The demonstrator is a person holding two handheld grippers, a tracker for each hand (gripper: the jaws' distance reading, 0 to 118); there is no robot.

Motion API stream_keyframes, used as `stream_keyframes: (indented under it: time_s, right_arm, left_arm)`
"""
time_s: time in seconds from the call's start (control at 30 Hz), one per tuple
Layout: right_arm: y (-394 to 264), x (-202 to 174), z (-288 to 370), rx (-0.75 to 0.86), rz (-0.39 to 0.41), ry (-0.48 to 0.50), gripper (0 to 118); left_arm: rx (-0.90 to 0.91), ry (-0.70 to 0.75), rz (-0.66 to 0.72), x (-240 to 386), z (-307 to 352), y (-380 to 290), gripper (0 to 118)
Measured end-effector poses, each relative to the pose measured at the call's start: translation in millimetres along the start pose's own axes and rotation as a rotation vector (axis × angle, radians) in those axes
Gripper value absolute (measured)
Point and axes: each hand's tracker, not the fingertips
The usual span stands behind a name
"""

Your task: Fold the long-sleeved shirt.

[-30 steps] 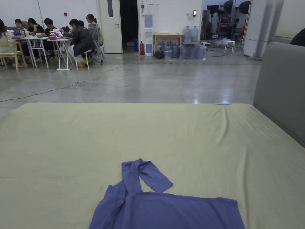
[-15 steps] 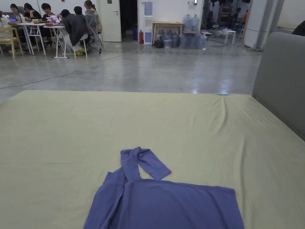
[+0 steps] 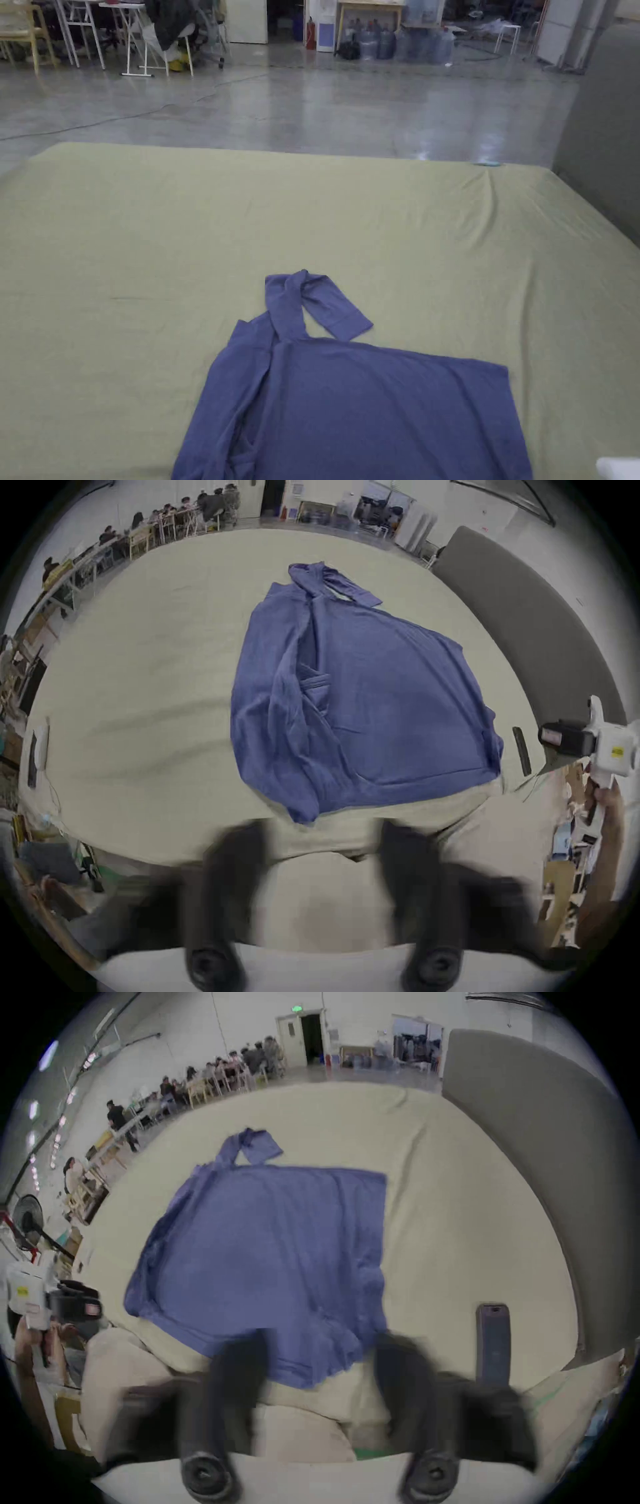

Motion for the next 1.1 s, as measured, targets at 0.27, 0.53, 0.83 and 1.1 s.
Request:
stream_keyframes:
  time_s: [0.27, 0.53, 0.83, 1.1]
  right_arm:
    - [-16.8, -35.7, -33.3, -0.006, -0.074, 0.138, 0]
    - [3.7, -30.3, -80.6, 0.030, -0.085, 0.215, 0]
    - [15.1, -40.6, -98.3, 0.176, 0.034, 0.246, 0]
    - [23.4, -28.3, -96.3, 0.185, 0.035, 0.161, 0]
  left_arm:
    - [0.019, -0.037, 0.052, 0.0, -18.3, 29.6, 0]
    - [0.090, -0.042, -0.087, 6.2, -41.3, 180.3, 0]
    - [0.135, 0.074, -0.211, 57.2, -199.6, 434.5, 0]
    - [-0.033, 0.106, -0.155, 111.0, -327.5, 476.3, 117]
